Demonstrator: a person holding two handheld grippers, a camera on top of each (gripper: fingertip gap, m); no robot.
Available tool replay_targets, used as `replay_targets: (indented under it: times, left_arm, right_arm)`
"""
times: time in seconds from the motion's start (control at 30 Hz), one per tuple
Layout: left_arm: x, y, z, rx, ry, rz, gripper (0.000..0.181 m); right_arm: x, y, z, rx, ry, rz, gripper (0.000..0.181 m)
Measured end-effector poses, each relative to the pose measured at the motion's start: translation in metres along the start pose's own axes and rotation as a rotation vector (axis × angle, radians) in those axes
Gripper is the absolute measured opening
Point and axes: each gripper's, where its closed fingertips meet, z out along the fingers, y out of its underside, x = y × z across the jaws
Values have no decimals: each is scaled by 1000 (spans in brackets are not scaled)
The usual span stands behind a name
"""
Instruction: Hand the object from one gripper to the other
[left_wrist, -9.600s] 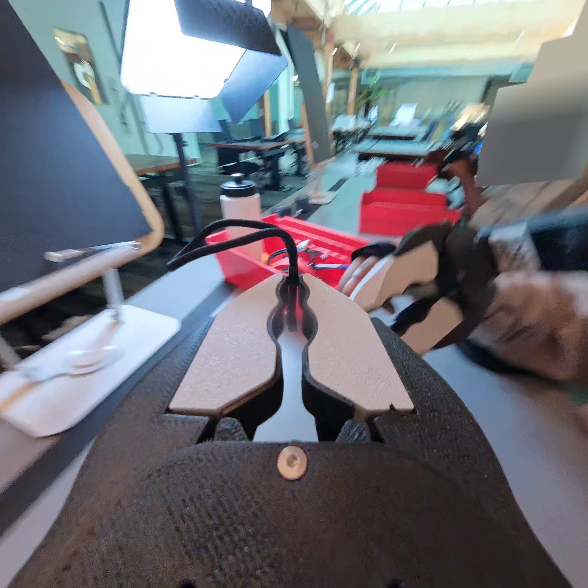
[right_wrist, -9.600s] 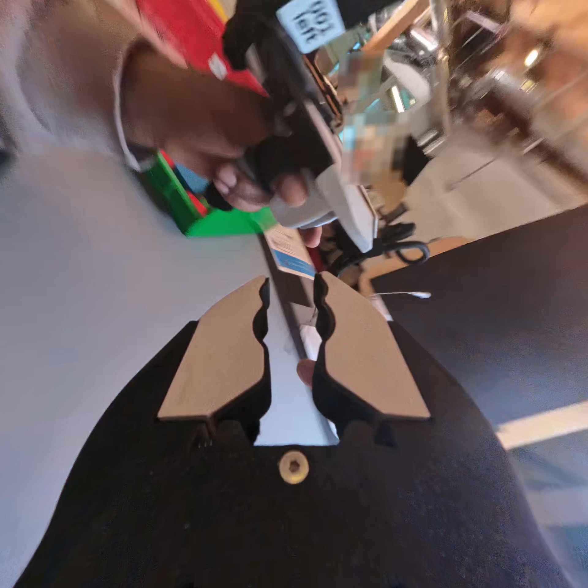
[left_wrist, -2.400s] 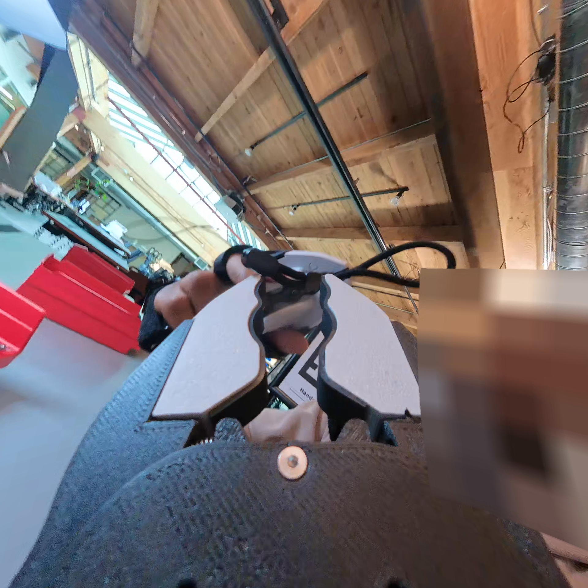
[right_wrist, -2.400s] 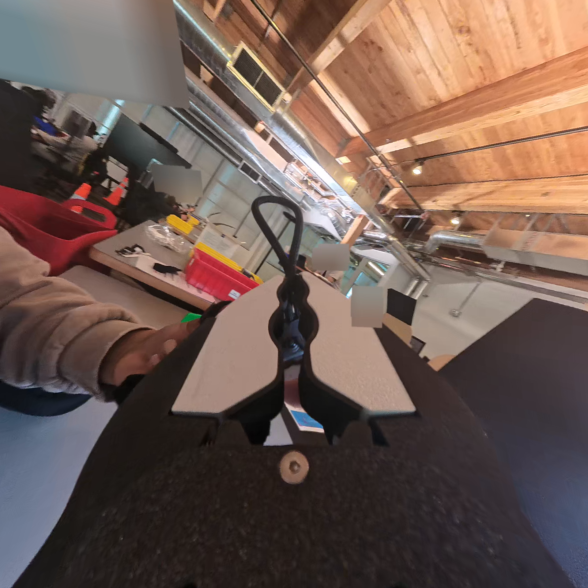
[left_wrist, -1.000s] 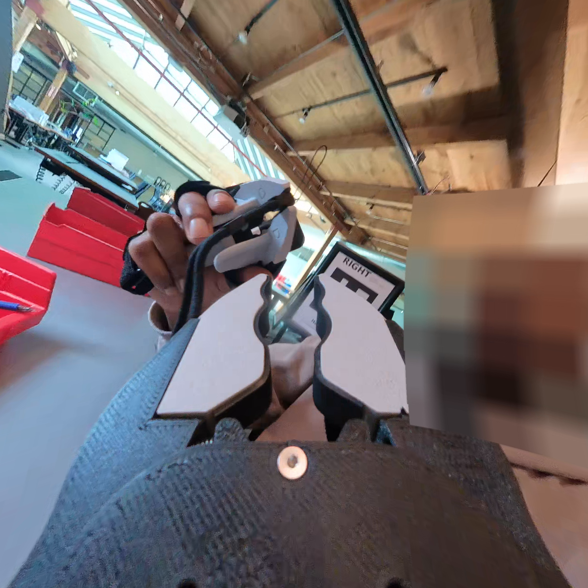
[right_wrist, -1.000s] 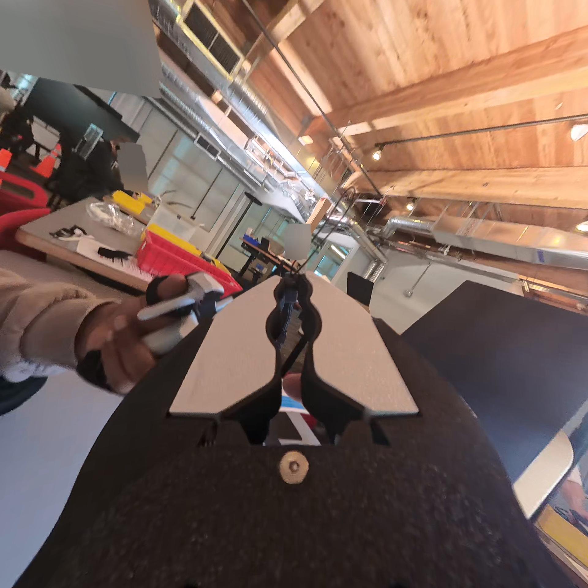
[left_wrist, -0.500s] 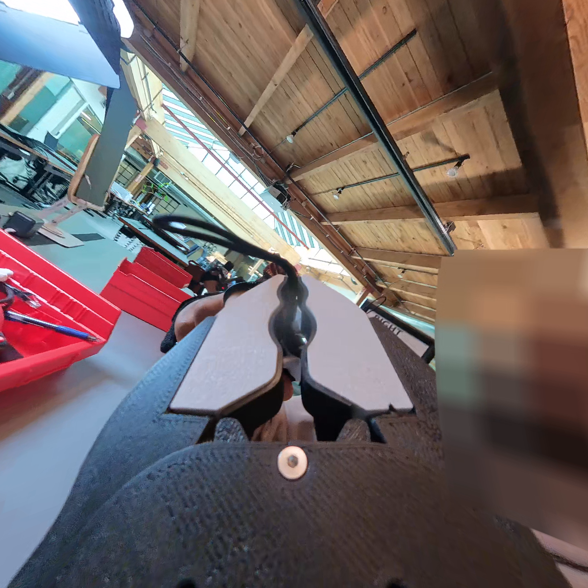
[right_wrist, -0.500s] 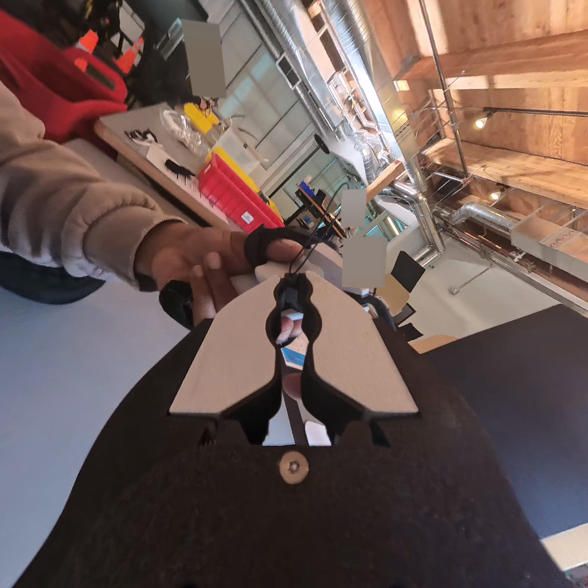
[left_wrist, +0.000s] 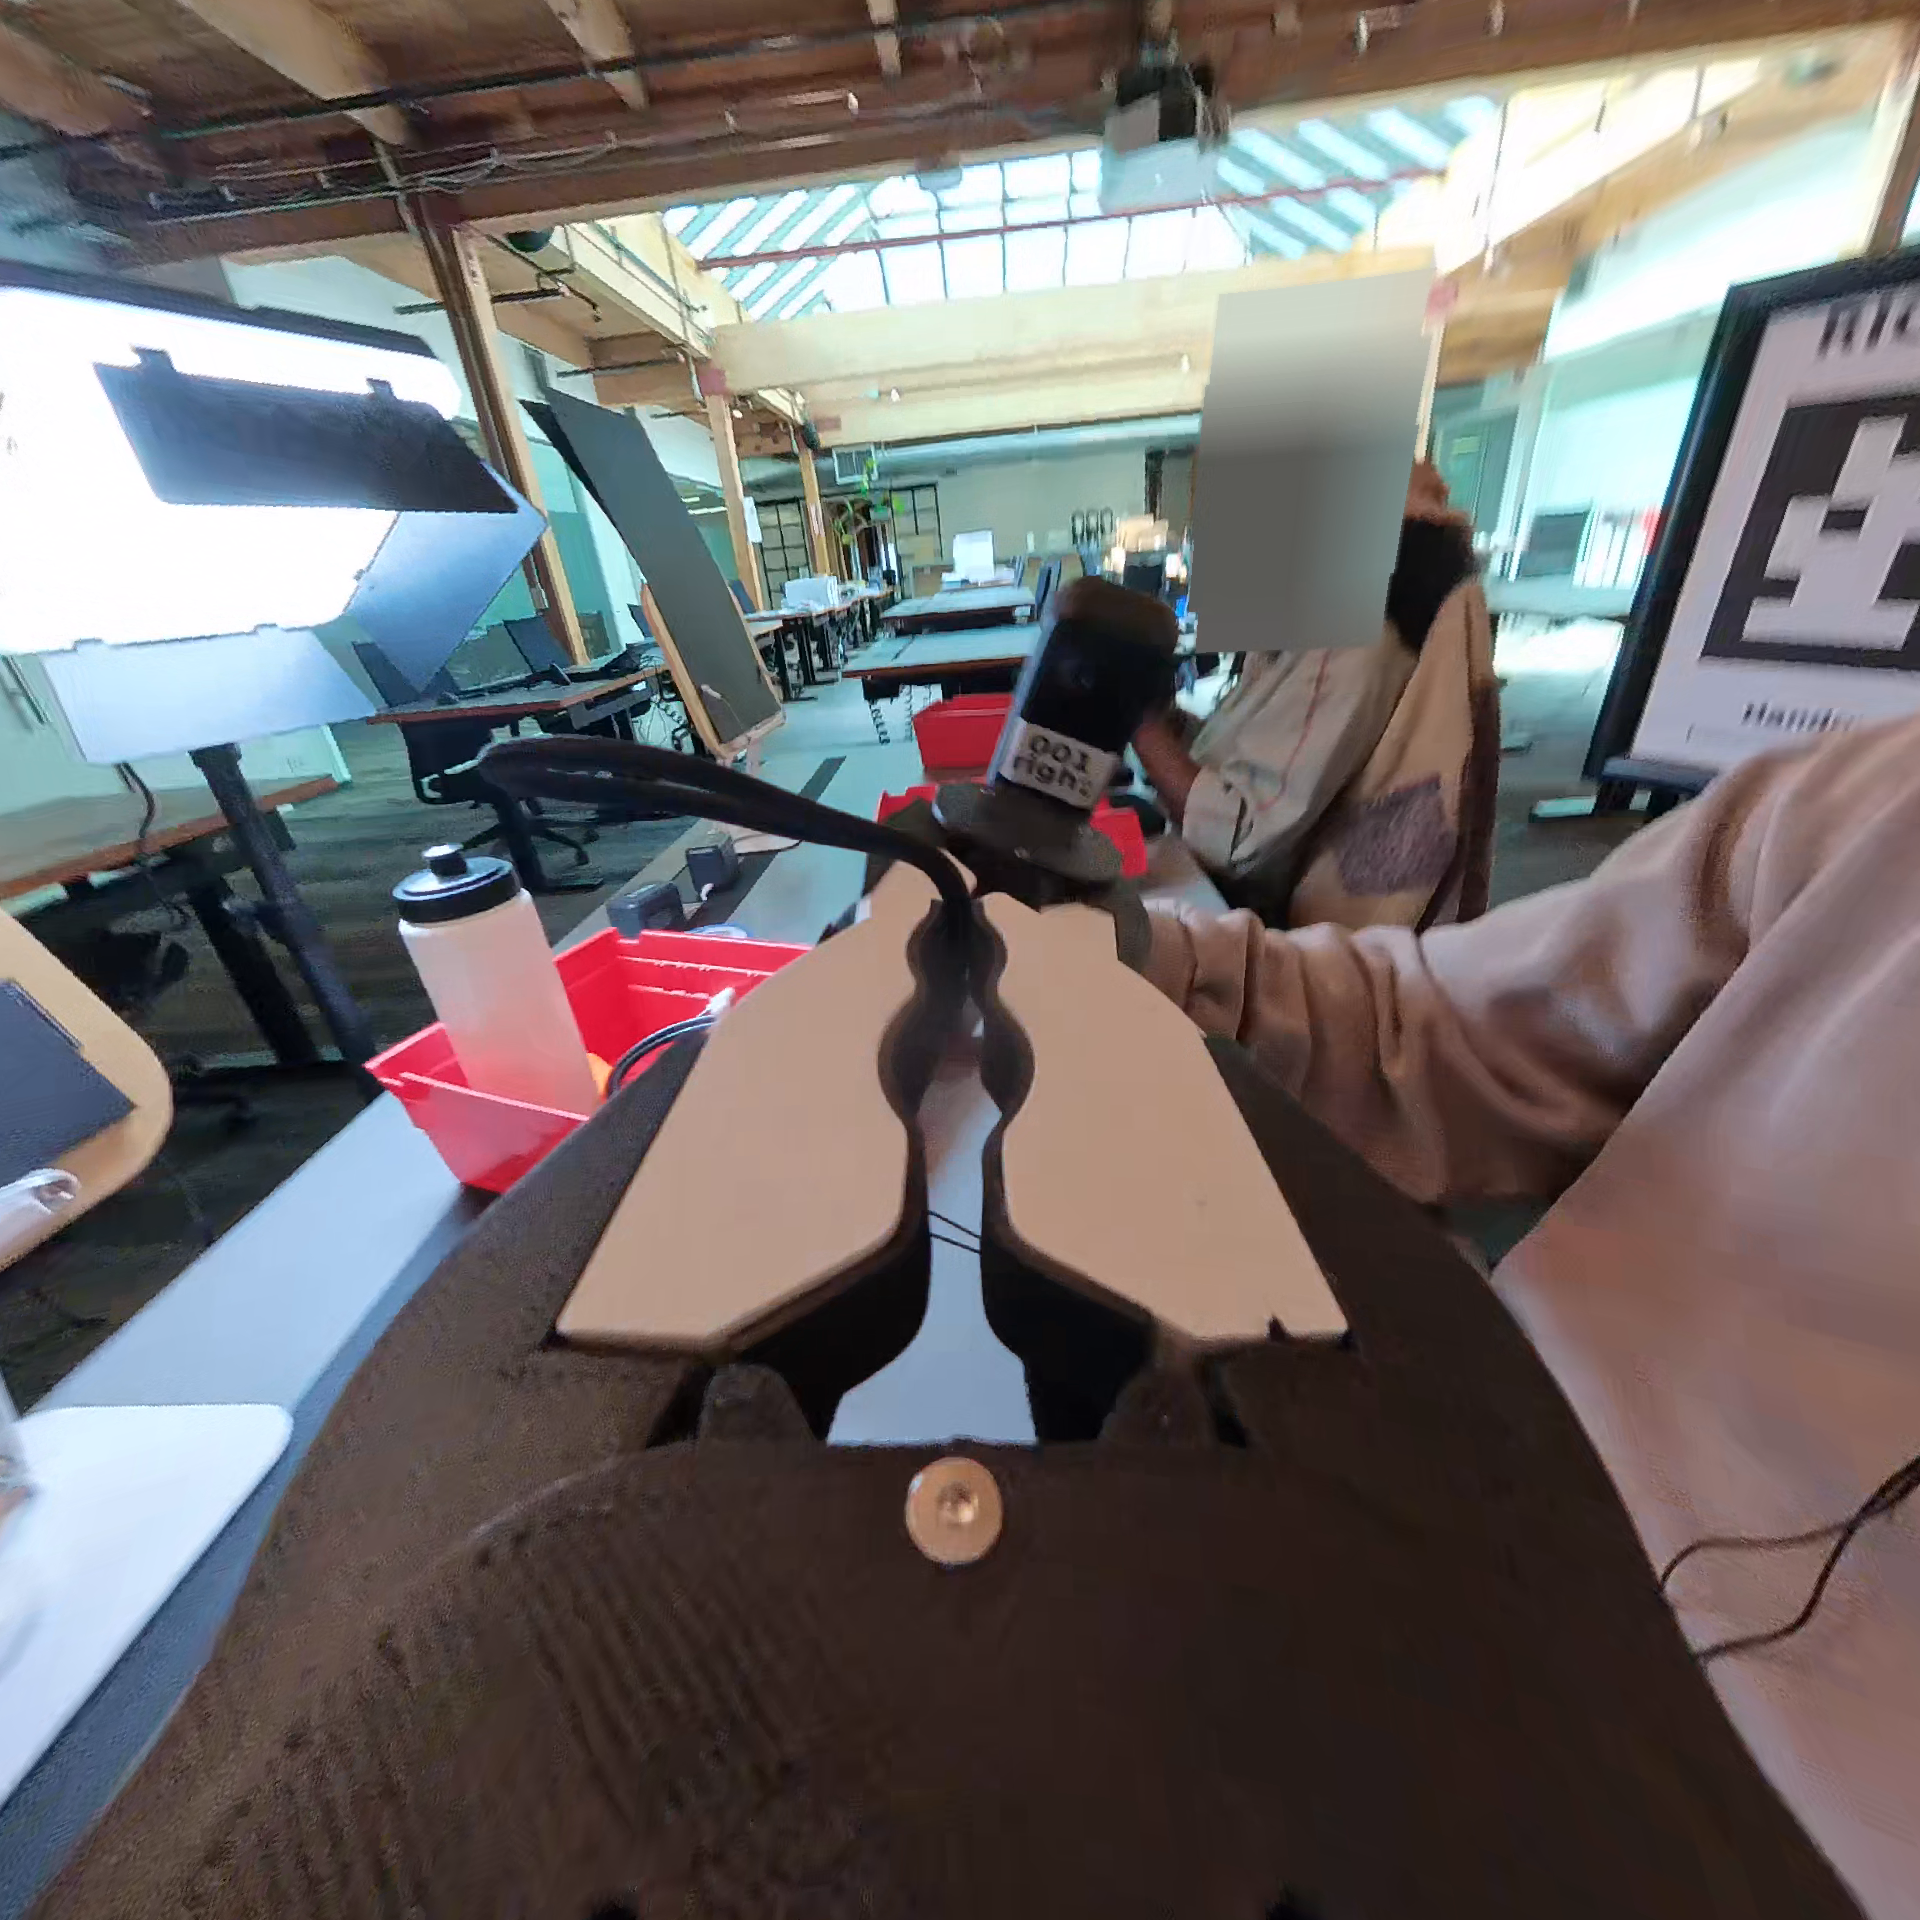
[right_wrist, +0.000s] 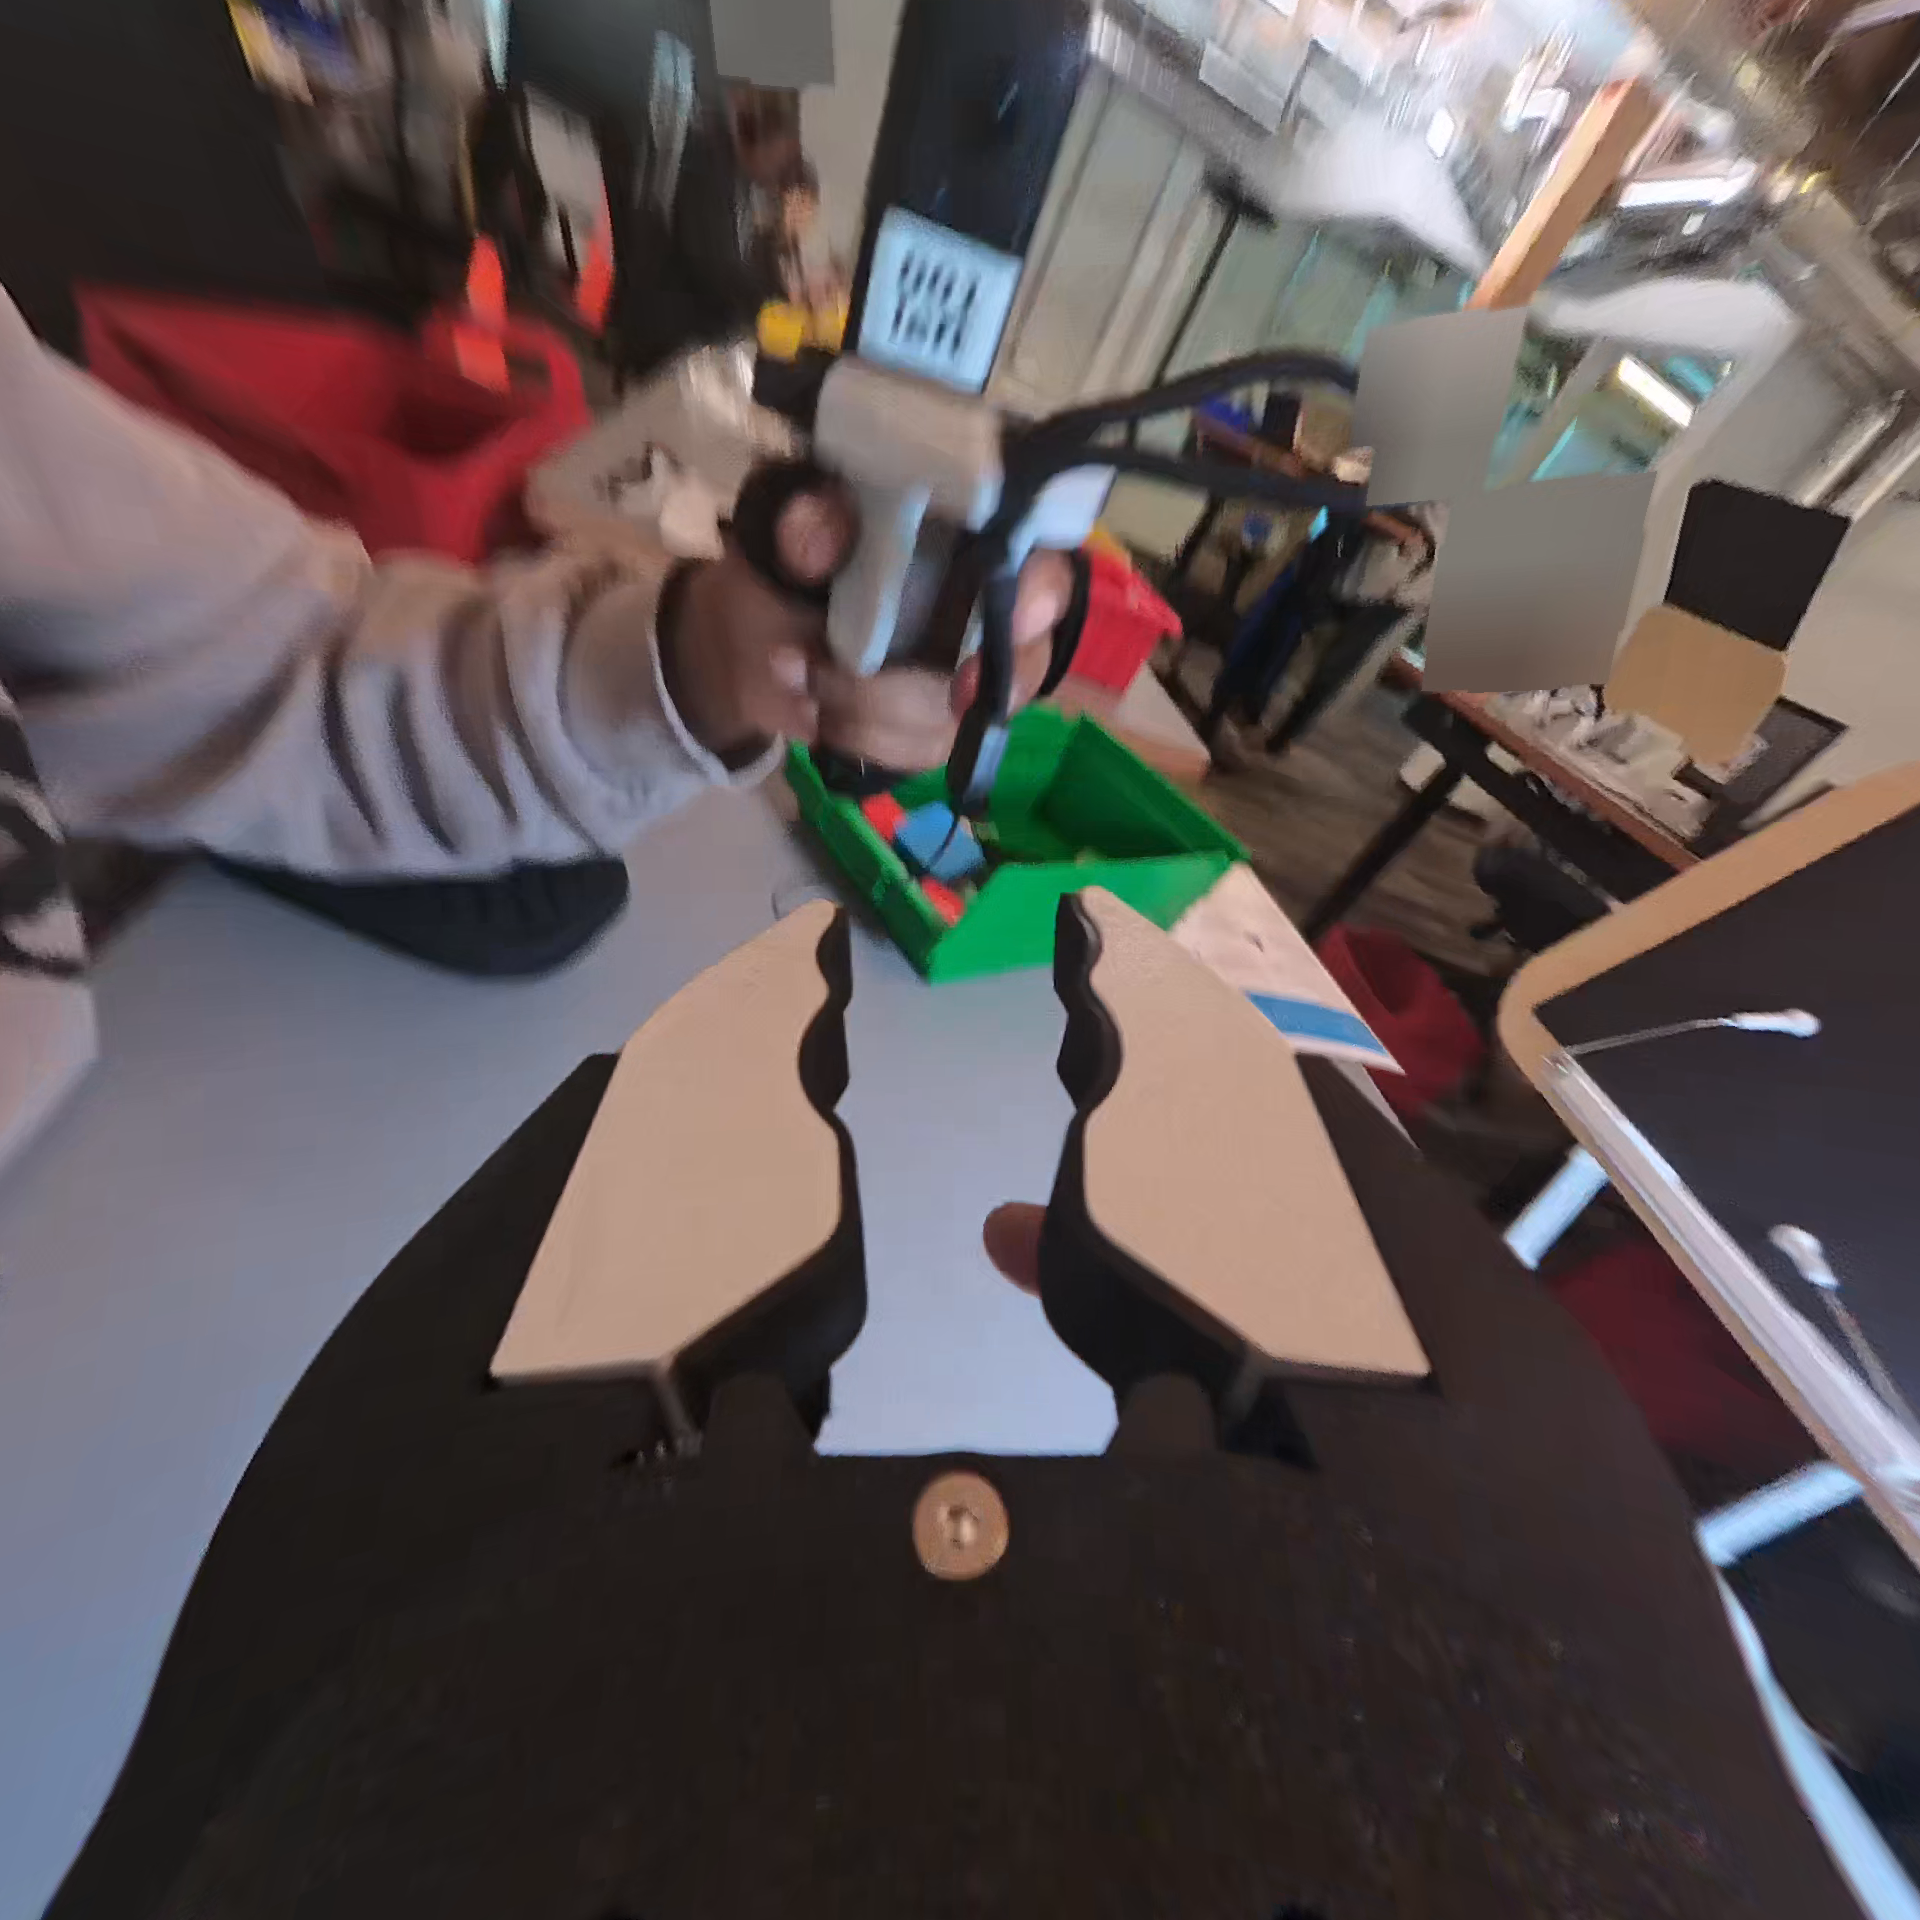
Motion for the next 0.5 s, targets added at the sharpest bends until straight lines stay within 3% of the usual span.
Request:
replay_targets:
  times: [0.23, 0.3, 0.5]
  left_arm:
    - [18, 43, 24, -226, 5, 274, 3]
    - [16, 55, 29, -265, -14, 312, 3]
    - [-1, 58, 22, -259, -46, 223, 4]
  right_arm:
    - [0, -42, -8, 343, -171, 394, 33]
    - [6, -41, -6, 350, -144, 426, 3]
    - [17, -31, -9, 188, 19, 248, 1]
